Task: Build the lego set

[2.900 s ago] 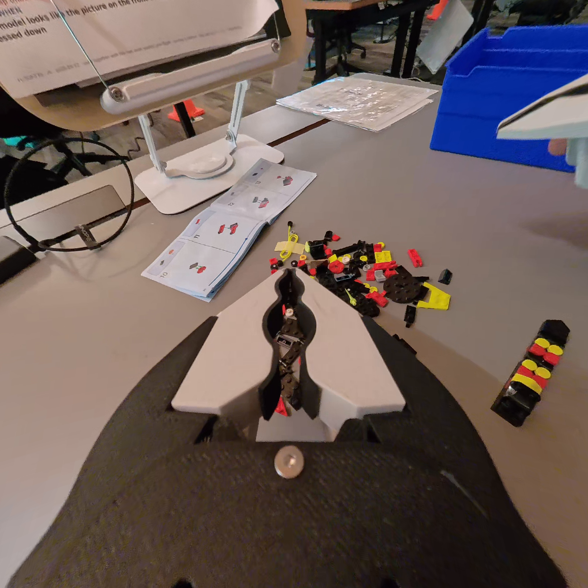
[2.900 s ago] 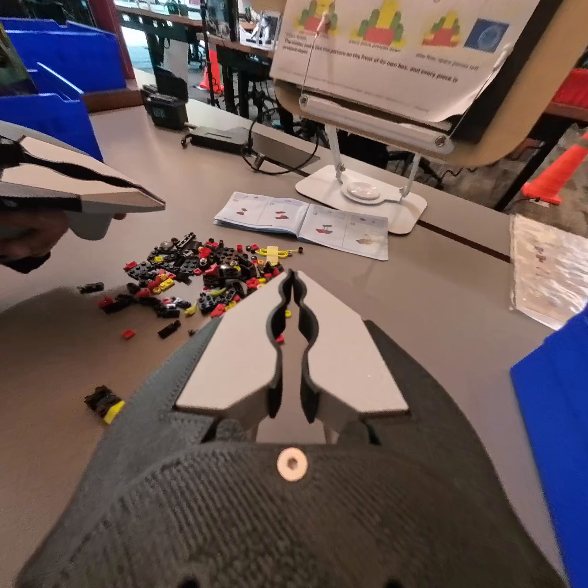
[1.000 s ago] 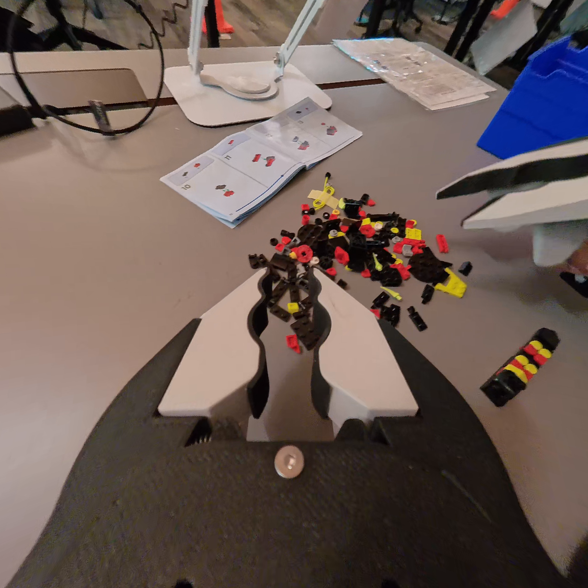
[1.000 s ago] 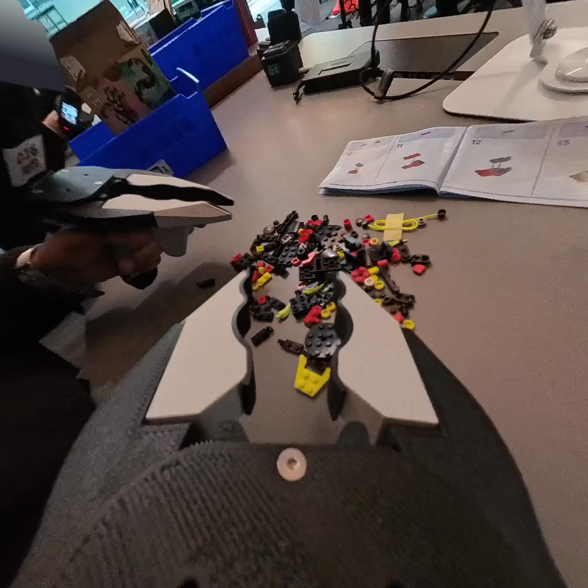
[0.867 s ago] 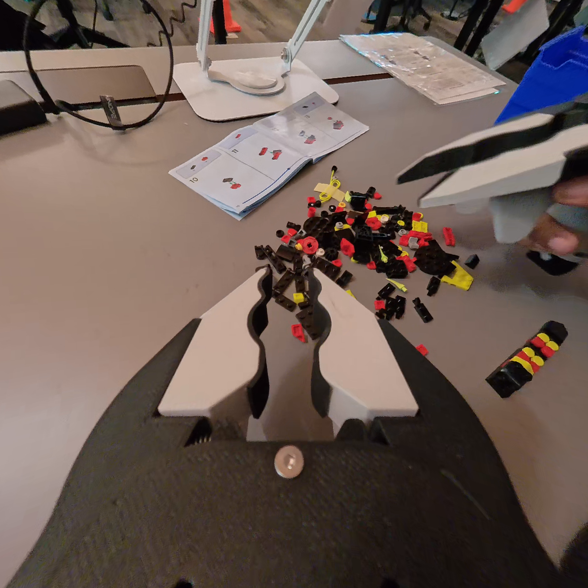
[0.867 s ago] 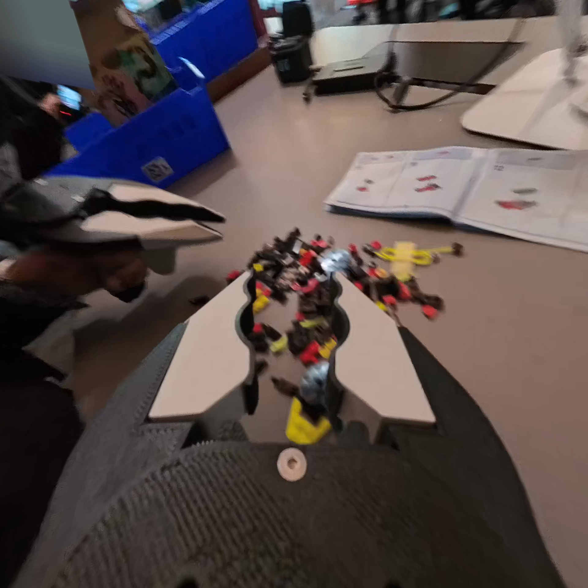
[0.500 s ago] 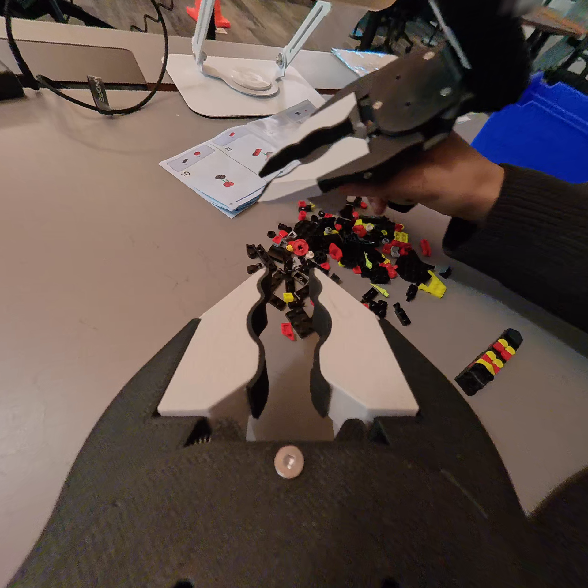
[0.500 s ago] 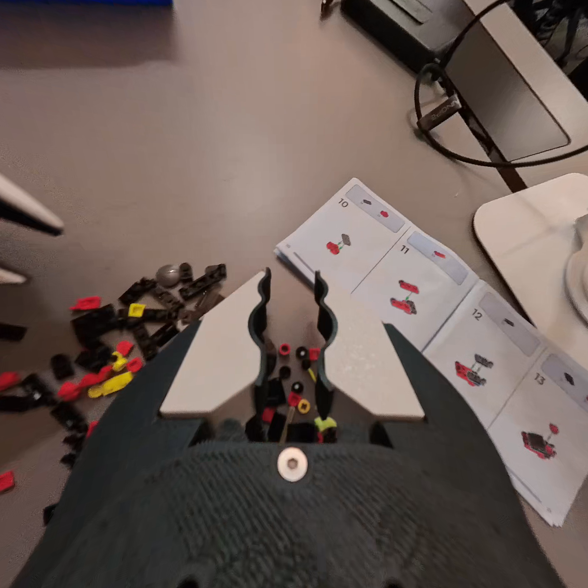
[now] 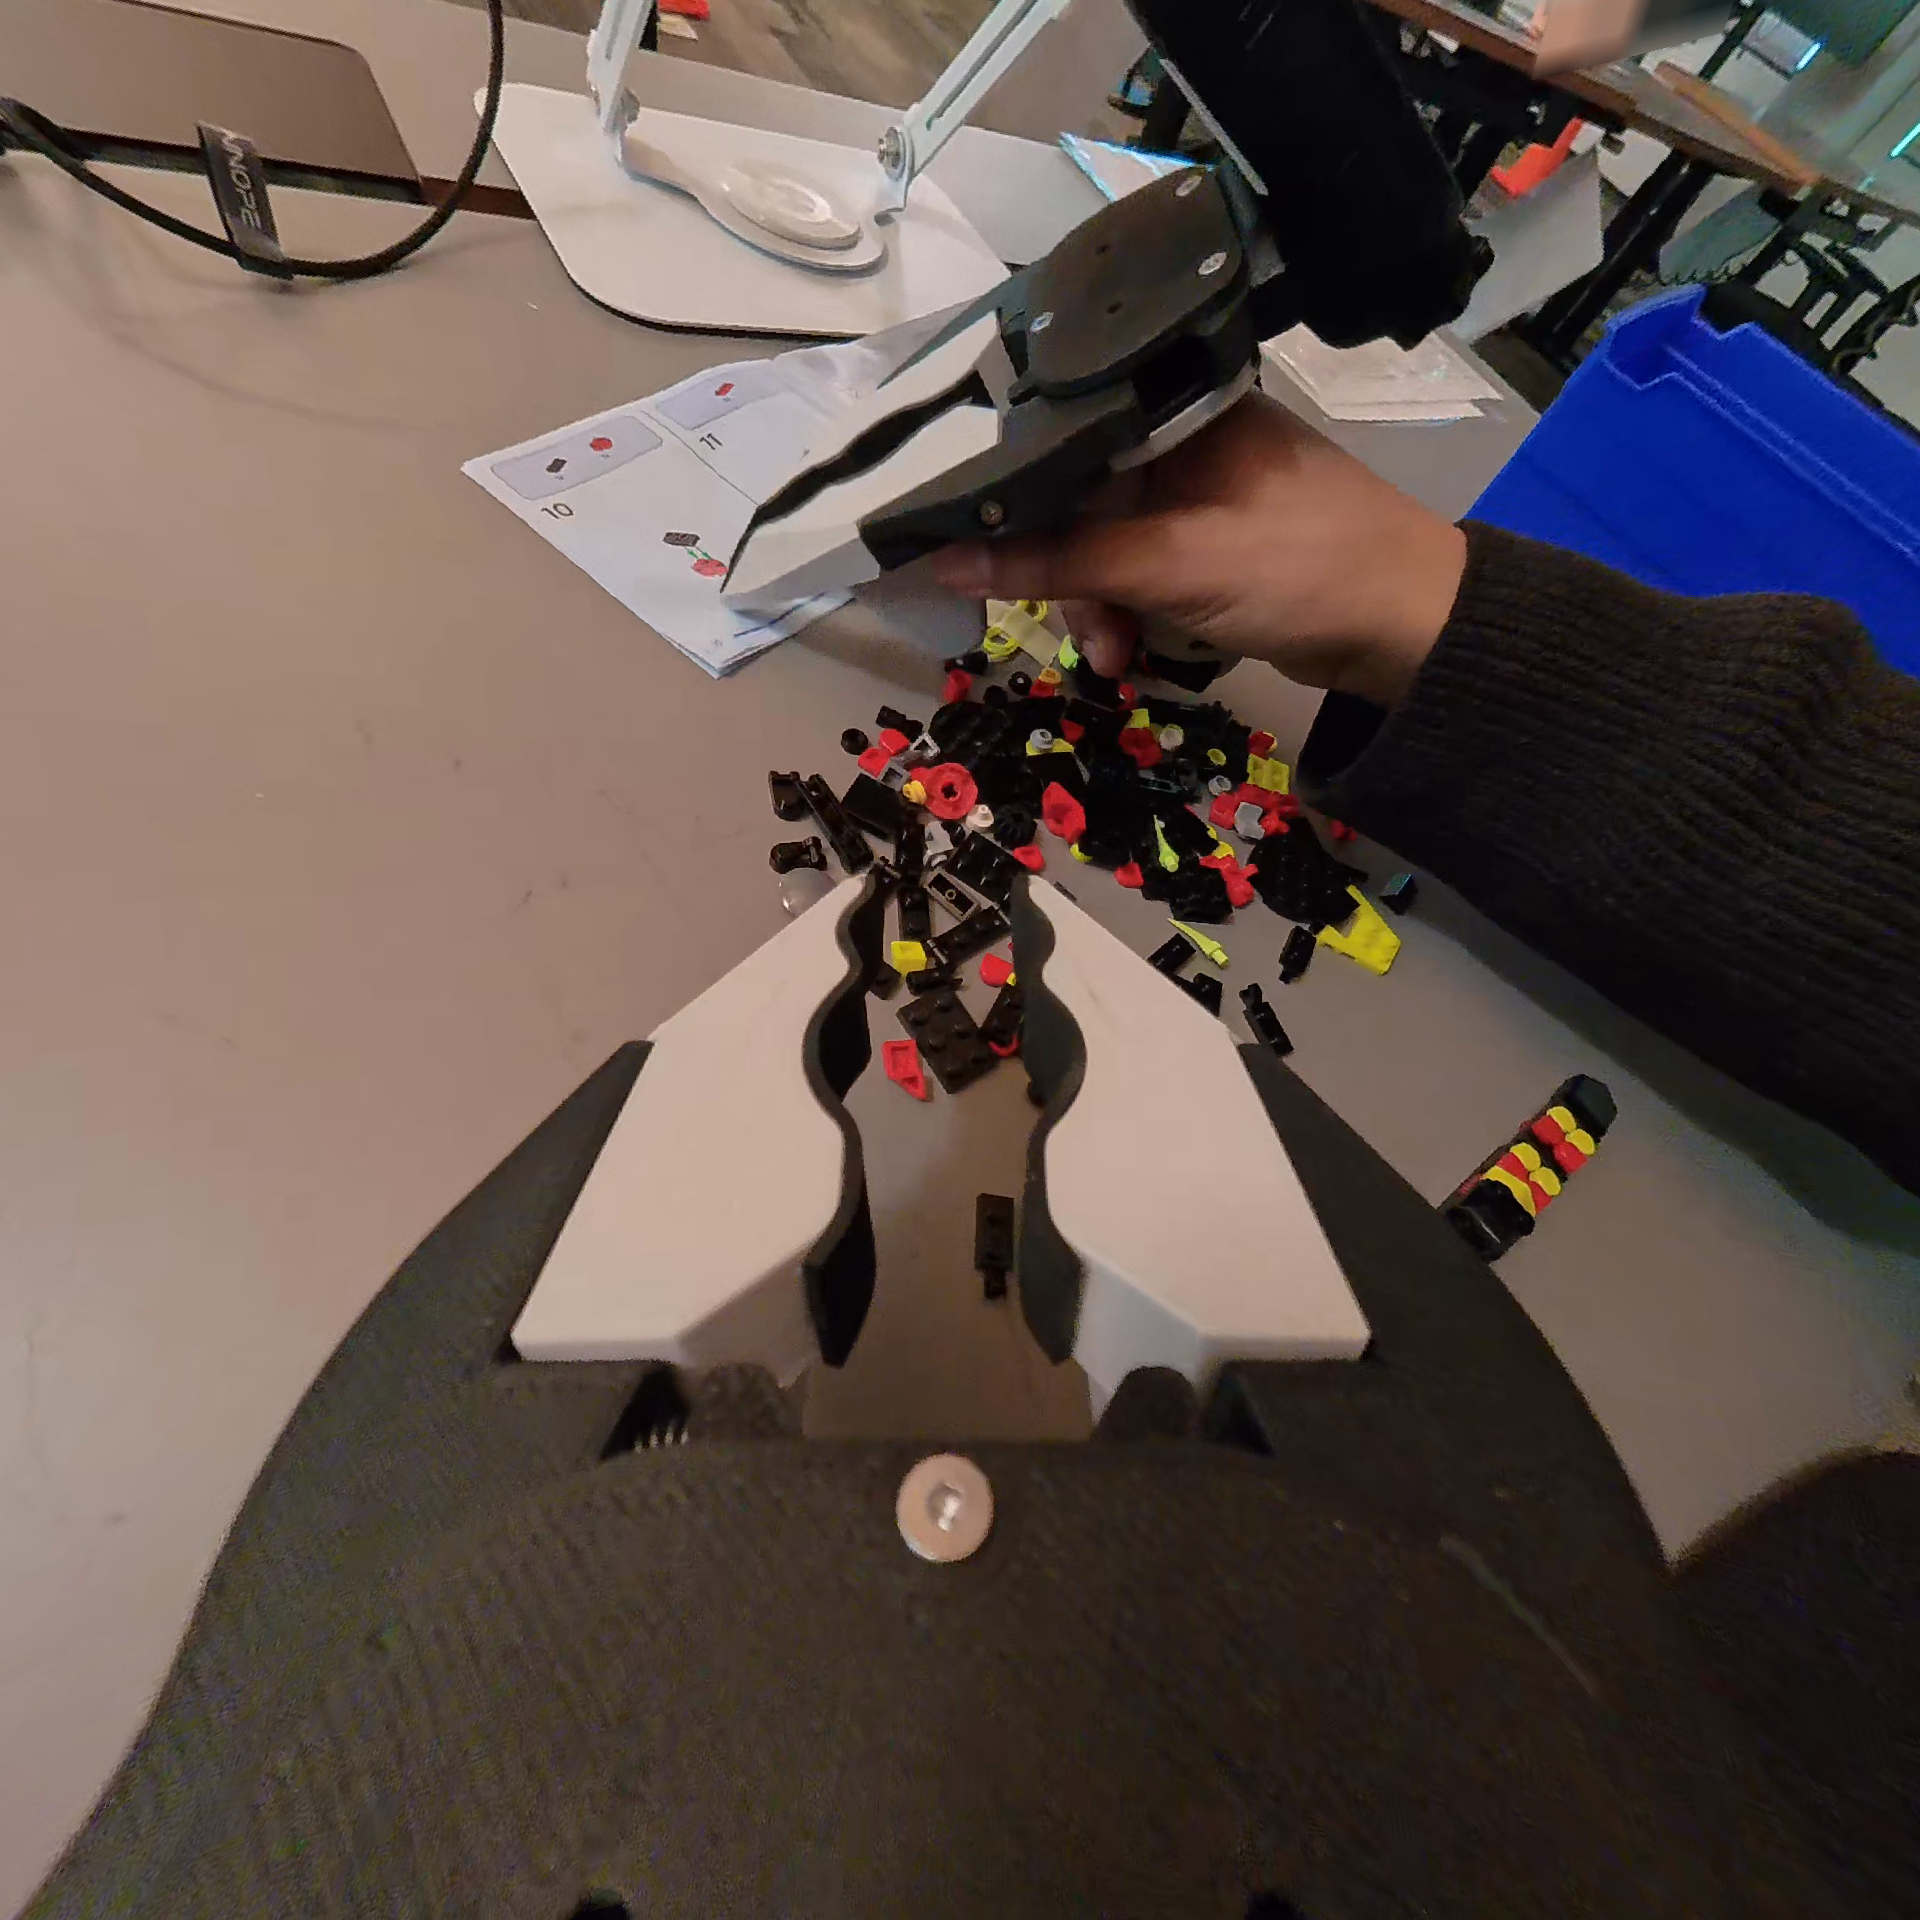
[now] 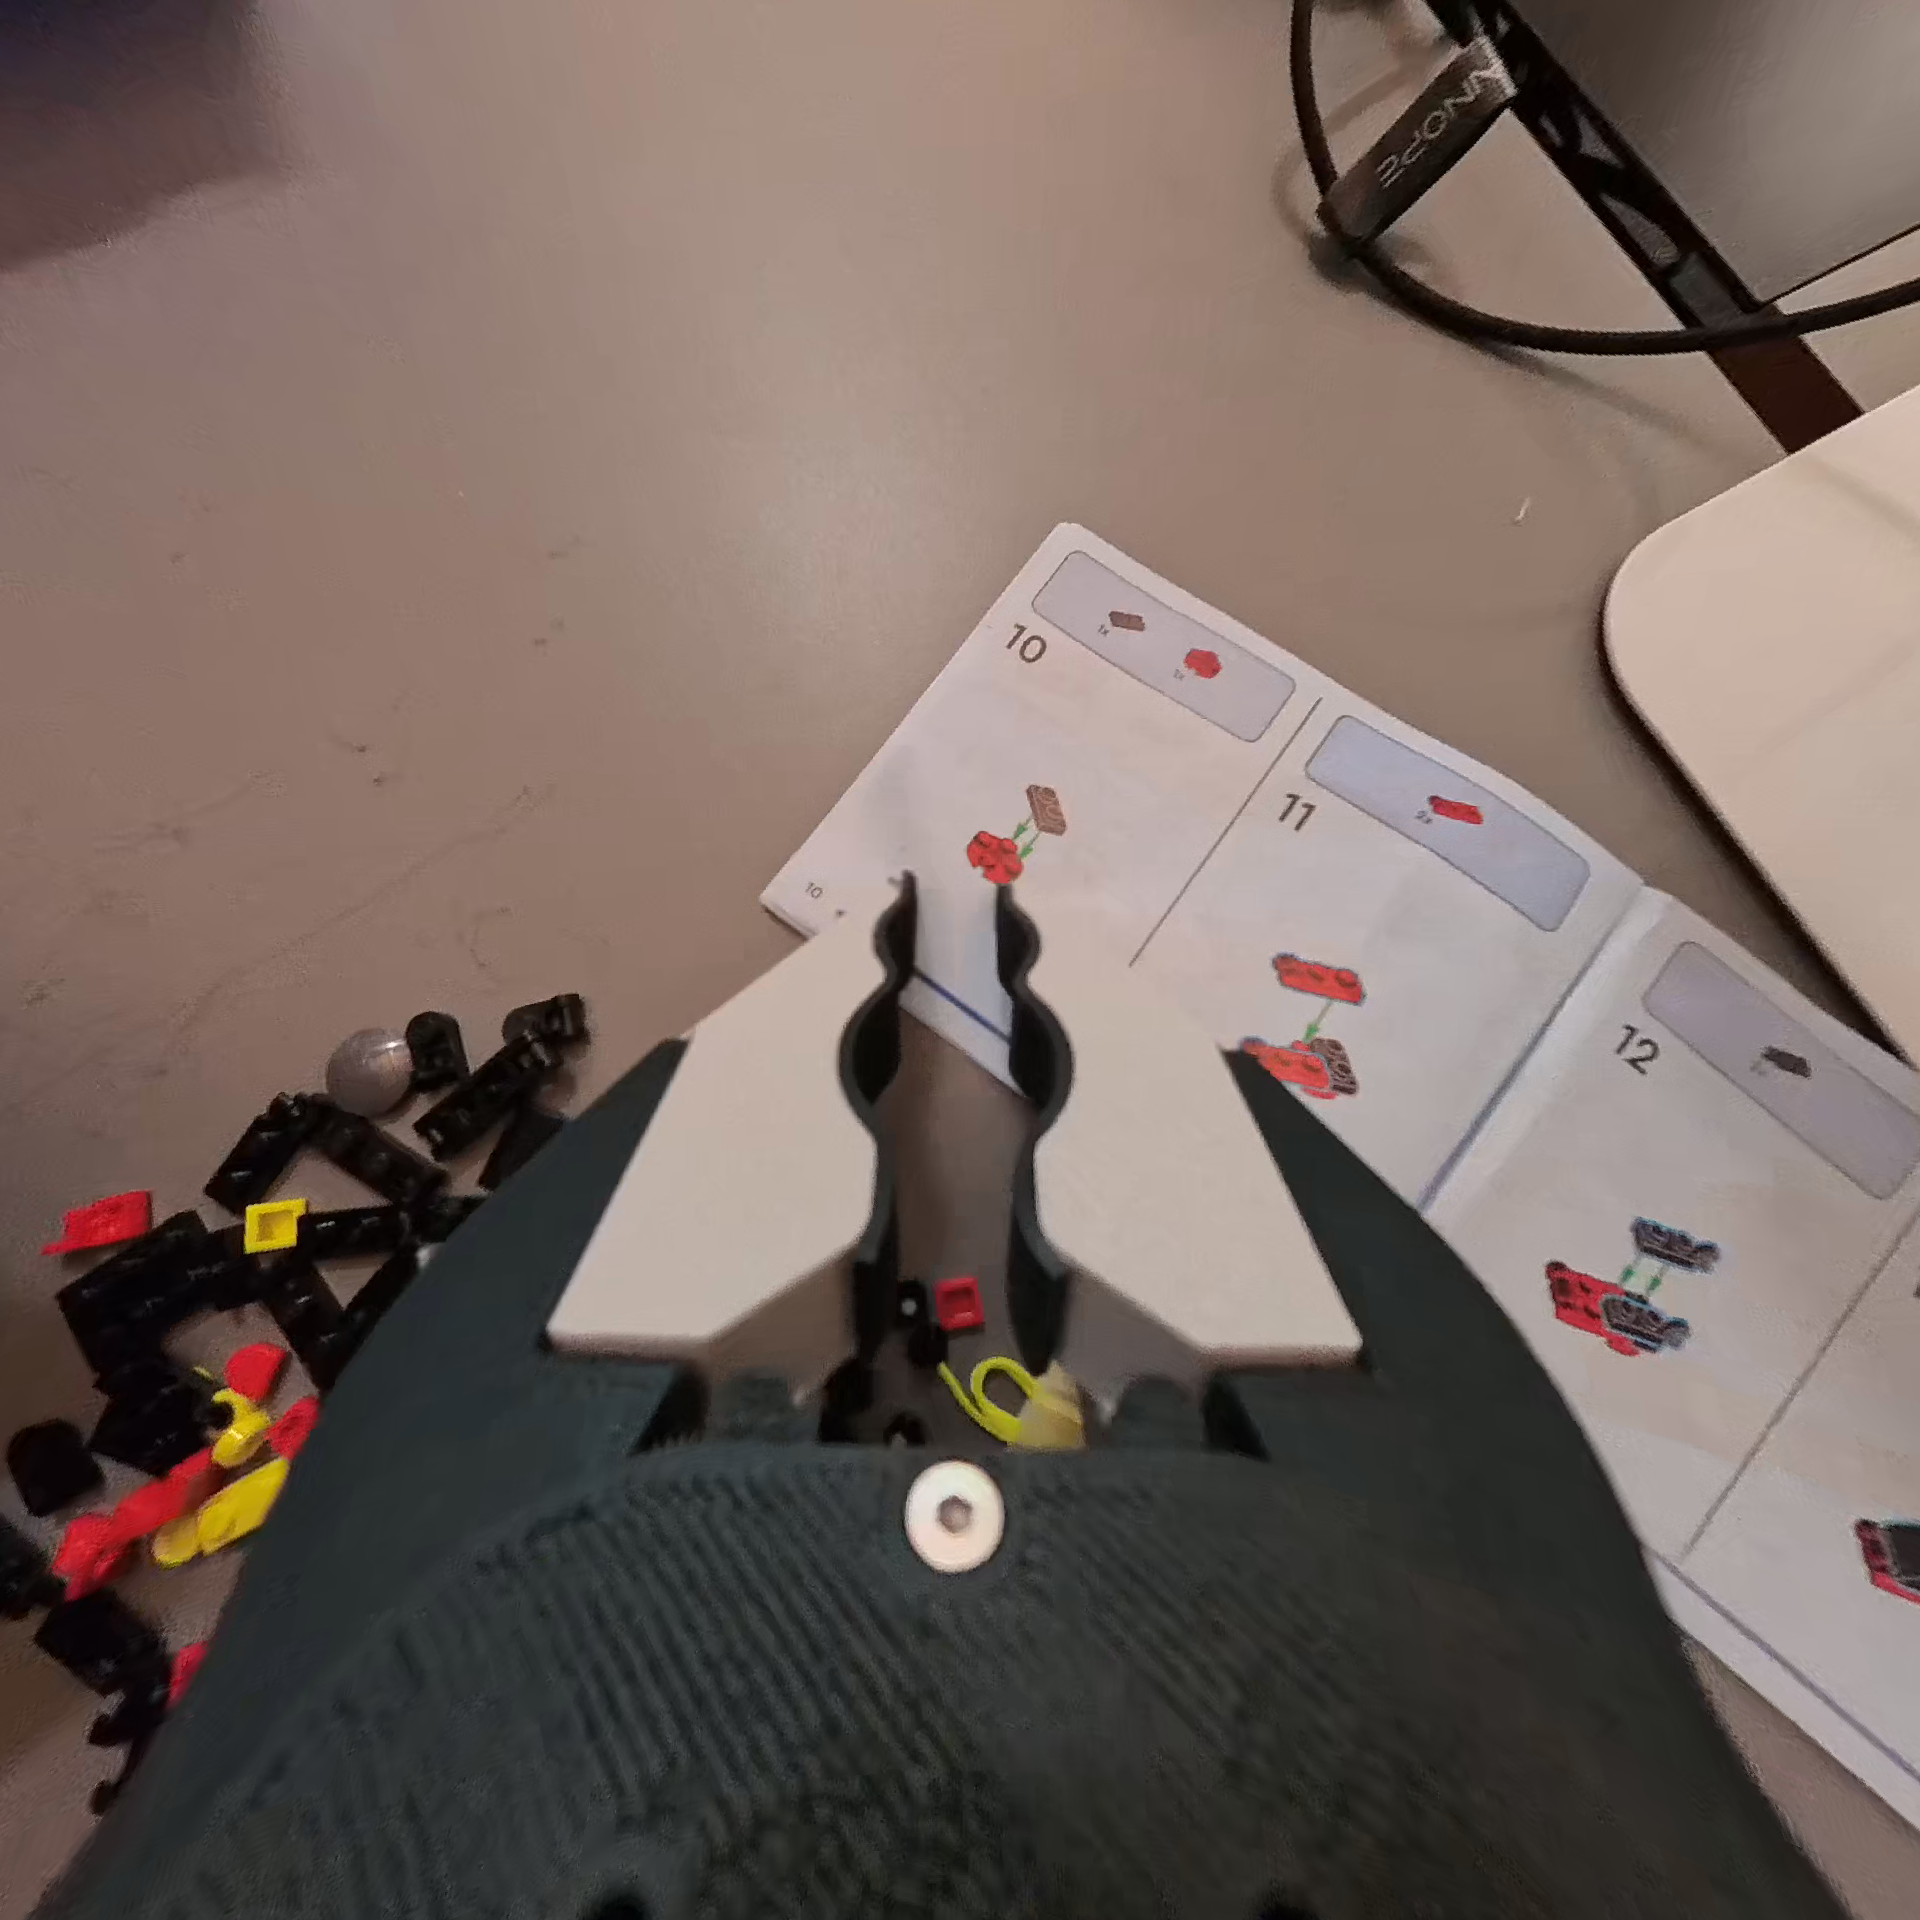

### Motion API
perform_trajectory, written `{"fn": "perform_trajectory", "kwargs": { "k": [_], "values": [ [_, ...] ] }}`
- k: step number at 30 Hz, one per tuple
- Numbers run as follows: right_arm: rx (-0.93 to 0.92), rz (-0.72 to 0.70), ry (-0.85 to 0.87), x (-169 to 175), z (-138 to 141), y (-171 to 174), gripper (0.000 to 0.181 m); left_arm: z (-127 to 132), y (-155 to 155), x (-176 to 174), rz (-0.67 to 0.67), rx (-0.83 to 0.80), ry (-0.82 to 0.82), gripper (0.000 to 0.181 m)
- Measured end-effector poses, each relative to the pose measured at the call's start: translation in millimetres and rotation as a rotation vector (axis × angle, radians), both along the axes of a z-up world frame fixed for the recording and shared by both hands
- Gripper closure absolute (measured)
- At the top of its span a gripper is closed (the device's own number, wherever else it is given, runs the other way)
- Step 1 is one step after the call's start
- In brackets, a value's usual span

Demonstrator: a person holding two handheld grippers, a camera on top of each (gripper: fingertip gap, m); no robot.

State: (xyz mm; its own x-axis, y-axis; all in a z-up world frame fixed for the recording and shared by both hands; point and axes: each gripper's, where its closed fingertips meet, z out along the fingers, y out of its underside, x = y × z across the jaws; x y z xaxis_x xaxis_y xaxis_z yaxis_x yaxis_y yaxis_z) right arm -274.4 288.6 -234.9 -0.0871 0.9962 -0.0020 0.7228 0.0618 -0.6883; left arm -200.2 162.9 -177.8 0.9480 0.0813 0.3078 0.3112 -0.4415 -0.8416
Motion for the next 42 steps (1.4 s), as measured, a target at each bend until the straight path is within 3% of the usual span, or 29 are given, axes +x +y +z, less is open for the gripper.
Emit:
{"fn": "perform_trajectory", "kwargs": {
  "k": [2, 6, 11, 14, 18, 23, 30, 35, 39, 42],
  "values": [
    [-0.005, 0.005, 0.003, 0, 0, 0, 0.181, 0, 0, 1, -0.002, -0.001, -0.006, 0.160],
    [0.053, -0.025, 0.000, 1, 3, 9, 0.181, 0, 0, 1, -0.002, -0.002, 0.002, 0.160],
    [0.071, -0.063, 0.082, -3, 24, 15, 0.156, -1, 0, 1, -0.004, -0.004, 0.002, 0.160],
    [0.083, -0.092, 0.043, -2, 15, 20, 0.116, -1, 0, 2, -0.007, -0.004, 0.001, 0.160],
    [0.203, -0.155, 0.012, 5, 8, 44, 0.102, 0, -1, 3, -0.010, -0.003, 0.004, 0.160],
    [0.215, -0.193, -0.007, 14, 7, 61, 0.108, -1, -1, 3, -0.014, -0.009, 0.000, 0.160],
    [-0.008, -0.130, 0.048, 0, 18, 20, 0.104, -2, -1, 4, -0.016, -0.013, -0.004, 0.160],
    [0.045, -0.124, -0.018, -1, -1, 15, 0.098, -1, -1, 4, -0.017, -0.012, -0.011, 0.160],
    [0.005, -0.135, 0.004, 0, 0, 18, 0.119, -1, -1, 4, -0.017, -0.011, -0.014, 0.160],
    [0.003, -0.133, 0.002, 1, 0, 19, 0.125, -1, -1, 4, -0.017, -0.011, -0.018, 0.160]
  ]
}}
